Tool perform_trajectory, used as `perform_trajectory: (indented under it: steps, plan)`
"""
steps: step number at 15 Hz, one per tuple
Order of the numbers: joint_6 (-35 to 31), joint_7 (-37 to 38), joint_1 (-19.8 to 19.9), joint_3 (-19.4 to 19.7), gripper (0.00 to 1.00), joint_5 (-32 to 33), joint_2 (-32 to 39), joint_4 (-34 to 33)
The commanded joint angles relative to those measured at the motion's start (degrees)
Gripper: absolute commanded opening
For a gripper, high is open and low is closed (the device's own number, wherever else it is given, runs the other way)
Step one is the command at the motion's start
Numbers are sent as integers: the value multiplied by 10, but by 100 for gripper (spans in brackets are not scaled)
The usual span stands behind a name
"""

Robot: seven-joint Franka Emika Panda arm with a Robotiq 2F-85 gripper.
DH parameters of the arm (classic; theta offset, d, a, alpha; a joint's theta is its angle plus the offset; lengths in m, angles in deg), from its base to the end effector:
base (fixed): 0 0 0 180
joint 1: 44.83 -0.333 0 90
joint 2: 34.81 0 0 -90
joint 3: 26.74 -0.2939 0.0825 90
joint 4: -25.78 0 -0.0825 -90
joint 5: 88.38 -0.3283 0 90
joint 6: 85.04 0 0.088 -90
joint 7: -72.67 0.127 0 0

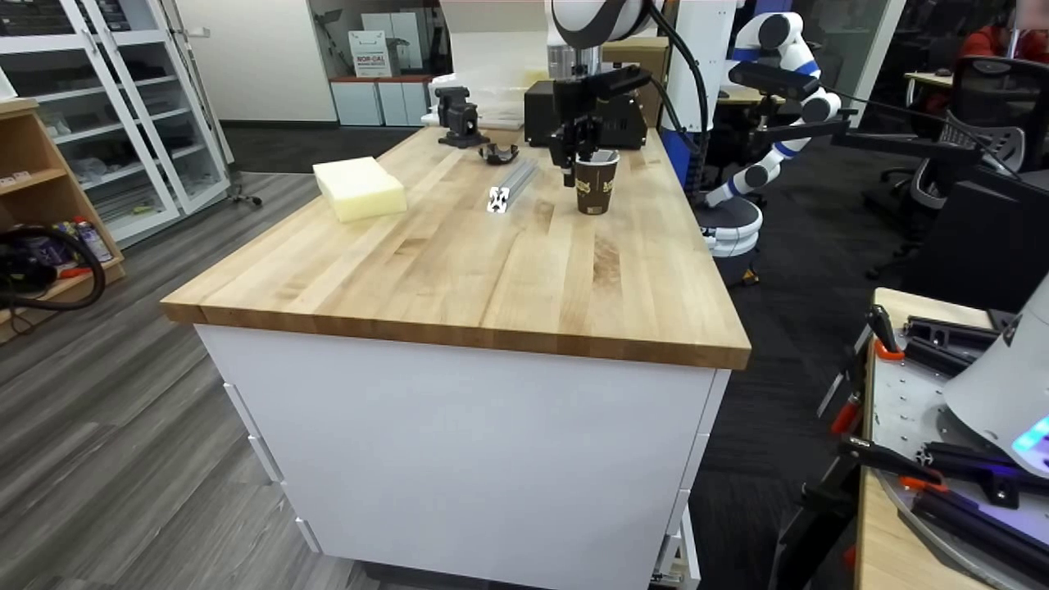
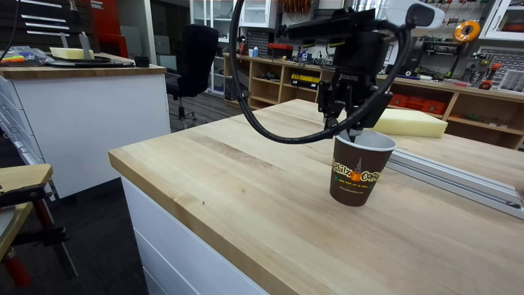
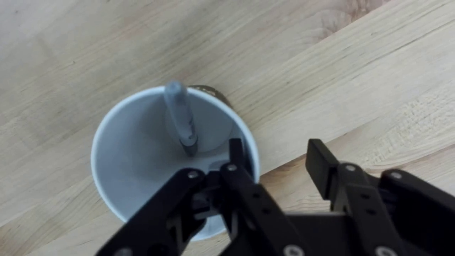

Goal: Slide the cup to the left

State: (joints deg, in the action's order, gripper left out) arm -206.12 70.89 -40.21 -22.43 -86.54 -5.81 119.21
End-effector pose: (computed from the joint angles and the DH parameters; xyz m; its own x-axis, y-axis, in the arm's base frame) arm 0.6140 -0.0933 0.3155 0.9947 -0.0995 -0.0251 -0.0978 -0.9932 0.0628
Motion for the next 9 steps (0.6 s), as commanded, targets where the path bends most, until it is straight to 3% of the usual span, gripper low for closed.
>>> perform_trajectory:
  steps: [1, 4, 9]
  plan:
    - [-6, 19, -3, 0, 21, 2, -2, -5]
    - [-7, 23, -4, 0, 2, 3, -5, -6]
    - [-4, 23, -4, -1, 1, 2, -10, -9]
